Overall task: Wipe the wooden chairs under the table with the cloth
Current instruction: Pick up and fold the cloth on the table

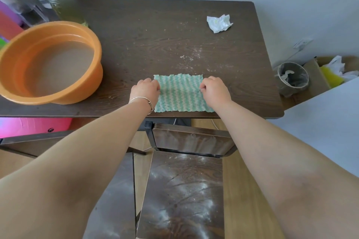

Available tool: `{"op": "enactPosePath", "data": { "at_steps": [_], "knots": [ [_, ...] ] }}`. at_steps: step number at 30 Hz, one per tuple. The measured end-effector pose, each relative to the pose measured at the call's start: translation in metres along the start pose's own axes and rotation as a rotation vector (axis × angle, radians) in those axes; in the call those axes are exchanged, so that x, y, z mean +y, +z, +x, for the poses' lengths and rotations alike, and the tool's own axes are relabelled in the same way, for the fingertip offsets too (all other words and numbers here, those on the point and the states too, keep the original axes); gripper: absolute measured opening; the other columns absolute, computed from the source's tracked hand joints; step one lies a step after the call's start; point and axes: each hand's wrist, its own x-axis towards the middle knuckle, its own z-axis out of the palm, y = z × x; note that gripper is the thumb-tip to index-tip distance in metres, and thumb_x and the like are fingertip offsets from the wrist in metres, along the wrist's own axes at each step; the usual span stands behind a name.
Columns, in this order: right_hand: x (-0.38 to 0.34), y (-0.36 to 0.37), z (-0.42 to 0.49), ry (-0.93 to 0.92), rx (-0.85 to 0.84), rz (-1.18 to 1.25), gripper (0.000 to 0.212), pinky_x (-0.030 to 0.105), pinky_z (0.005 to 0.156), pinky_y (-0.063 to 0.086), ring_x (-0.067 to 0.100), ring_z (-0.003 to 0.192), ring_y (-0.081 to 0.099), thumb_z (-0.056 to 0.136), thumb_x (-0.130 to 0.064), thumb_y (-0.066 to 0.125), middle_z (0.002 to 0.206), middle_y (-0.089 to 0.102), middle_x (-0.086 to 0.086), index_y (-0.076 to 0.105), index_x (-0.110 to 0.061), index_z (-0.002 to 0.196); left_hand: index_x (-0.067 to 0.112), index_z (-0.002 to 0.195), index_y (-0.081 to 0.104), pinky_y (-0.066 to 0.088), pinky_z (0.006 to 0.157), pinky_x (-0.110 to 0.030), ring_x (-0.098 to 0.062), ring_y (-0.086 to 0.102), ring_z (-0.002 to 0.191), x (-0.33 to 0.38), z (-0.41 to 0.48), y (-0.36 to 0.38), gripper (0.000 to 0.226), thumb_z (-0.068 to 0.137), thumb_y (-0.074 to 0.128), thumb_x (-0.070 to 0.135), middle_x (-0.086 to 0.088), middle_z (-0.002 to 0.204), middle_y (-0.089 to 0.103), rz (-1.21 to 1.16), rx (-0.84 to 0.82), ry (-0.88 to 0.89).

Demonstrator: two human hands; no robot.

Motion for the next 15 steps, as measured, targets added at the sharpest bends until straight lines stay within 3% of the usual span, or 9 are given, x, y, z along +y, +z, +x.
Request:
{"op": "enactPosePath", "data": {
  "at_steps": [6, 15],
  "knots": [
    [-0.019, -0.030, -0.030, 0.038, 0.082, -0.006, 0.020, 0.037, 0.069, 0.049, 0.022, 0.088, 0.052, 0.095, -0.002, 0.045, 0.094, 0.058, 0.001, 0.056, -0.019, 0.096, 0.019, 0.103, 0.060, 0.045, 0.083, -0.041, -0.028, 0.050, 0.102, -0.004, -0.026, -0.038, 0.016, 0.095, 0.047, 0.027, -0.004, 0.104, 0.055, -0.062, 0.046, 0.024],
    [-0.035, -0.052, -0.109, 0.088, 0.165, 0.019, 0.020, 0.040, 0.077, 0.053, 0.021, 0.094, 0.054, 0.098, -0.012, 0.045, 0.098, 0.063, 0.000, 0.064, -0.018, 0.101, 0.021, 0.098, 0.061, 0.049, 0.081, -0.039, -0.026, 0.056, 0.093, -0.010, -0.089, -0.068, 0.015, 0.093, 0.050, 0.029, -0.004, 0.101, 0.061, -0.102, 0.039, 0.134]
  ]
}}
